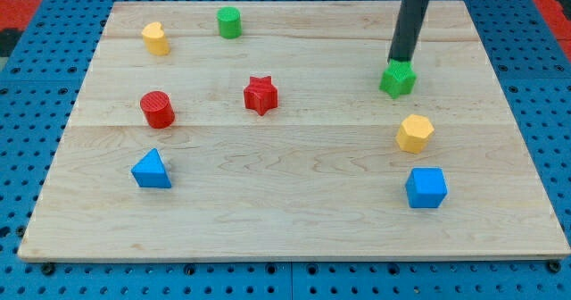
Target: Push the red star above the green star
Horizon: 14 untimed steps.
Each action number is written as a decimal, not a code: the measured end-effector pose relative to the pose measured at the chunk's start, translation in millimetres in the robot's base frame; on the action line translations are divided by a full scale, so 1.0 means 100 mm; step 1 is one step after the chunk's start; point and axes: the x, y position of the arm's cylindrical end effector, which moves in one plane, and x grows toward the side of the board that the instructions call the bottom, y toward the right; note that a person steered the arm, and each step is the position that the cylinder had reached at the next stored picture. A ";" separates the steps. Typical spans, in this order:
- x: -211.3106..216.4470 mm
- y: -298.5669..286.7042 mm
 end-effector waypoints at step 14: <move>-0.26 -0.28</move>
